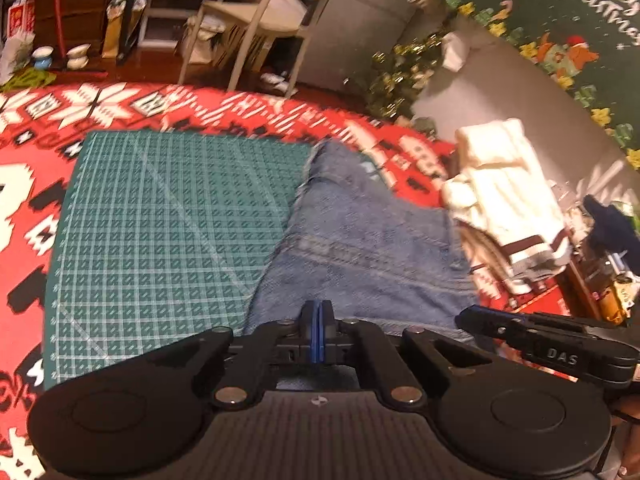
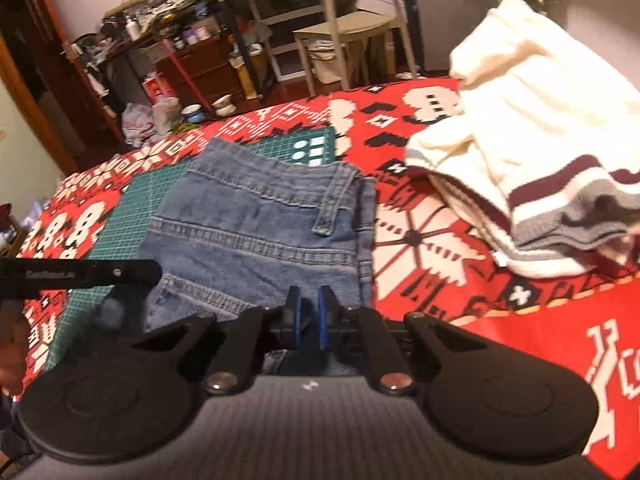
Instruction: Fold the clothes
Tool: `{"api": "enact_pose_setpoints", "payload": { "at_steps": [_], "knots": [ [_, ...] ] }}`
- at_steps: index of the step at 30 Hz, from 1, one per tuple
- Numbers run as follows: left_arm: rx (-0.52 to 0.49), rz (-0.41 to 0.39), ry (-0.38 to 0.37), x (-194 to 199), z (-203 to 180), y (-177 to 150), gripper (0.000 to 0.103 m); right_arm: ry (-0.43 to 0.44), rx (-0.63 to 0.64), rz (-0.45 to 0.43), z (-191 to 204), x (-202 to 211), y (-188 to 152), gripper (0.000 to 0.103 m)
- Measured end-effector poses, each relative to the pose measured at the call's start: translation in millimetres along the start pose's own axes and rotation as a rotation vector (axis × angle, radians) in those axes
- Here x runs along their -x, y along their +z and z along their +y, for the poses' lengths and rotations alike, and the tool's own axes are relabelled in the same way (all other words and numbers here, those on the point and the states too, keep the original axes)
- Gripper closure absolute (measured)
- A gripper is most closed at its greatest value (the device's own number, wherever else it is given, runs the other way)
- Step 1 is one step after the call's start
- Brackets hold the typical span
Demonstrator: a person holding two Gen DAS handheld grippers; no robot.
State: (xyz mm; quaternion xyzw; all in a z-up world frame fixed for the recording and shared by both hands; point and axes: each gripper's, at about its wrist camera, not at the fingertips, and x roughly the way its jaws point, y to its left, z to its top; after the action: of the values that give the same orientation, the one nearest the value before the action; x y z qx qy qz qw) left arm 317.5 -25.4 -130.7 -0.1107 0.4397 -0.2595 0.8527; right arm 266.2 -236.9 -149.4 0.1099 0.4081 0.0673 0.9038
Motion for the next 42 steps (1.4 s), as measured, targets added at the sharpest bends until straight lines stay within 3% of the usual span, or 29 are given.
{"api": "enact_pose_setpoints", "payload": {
  "at_steps": [4, 9, 14, 18, 21, 23, 27, 30, 31, 33, 41, 42],
  "knots": [
    [-0.019, -0.019, -0.064, -1, -16, 1, 0.102, 0.068, 0.018, -0.052, 16, 3, 6, 0.091],
    [-0.069, 0.001, -0.044, -16, -30, 3, 0.102, 0.064, 0.103, -0.010, 42, -20, 2, 0.092],
    [-0.076, 0.020, -0.030, -18, -24, 0, 0.101, 0.005, 0.000, -0.003, 12, -15, 3, 0.097],
    [-0.087, 0.014, -0.023, -18, -24, -1, 0.101, 0.038, -0.083, -0.004, -5, -13, 4, 0.100],
    [-0.105, 0.012, -0.011, -18, -28, -2, 0.101, 0.059, -0.090, -0.015, -3, -10, 5, 0.090],
    [-0.097, 0.016, -0.011, -19, -27, -2, 0.101, 0.110, -0.124, -0.043, -4, -4, 9, 0.089],
    [-0.055, 0.019, -0.030, -20, -21, -2, 0.101, 0.112, -0.160, -0.101, -7, -4, 18, 0.089],
    [-0.042, 0.022, -0.034, -19, -19, -1, 0.101, 0.097, -0.164, -0.075, -12, -17, 16, 0.090],
    [-0.044, 0.022, -0.033, -19, -20, -1, 0.101, 0.087, -0.165, -0.064, -14, -22, 14, 0.091],
    [-0.048, 0.022, -0.031, -18, -20, -1, 0.101, 0.085, -0.177, -0.060, -20, -27, 10, 0.103],
    [-0.036, -0.035, -0.027, -5, -20, 8, 0.100, 0.031, -0.208, -0.082, -33, -13, 13, 0.103],
    [-0.022, -0.050, -0.036, -2, -17, 10, 0.100, 0.021, -0.211, -0.087, -34, -10, 14, 0.094]
  ]
}}
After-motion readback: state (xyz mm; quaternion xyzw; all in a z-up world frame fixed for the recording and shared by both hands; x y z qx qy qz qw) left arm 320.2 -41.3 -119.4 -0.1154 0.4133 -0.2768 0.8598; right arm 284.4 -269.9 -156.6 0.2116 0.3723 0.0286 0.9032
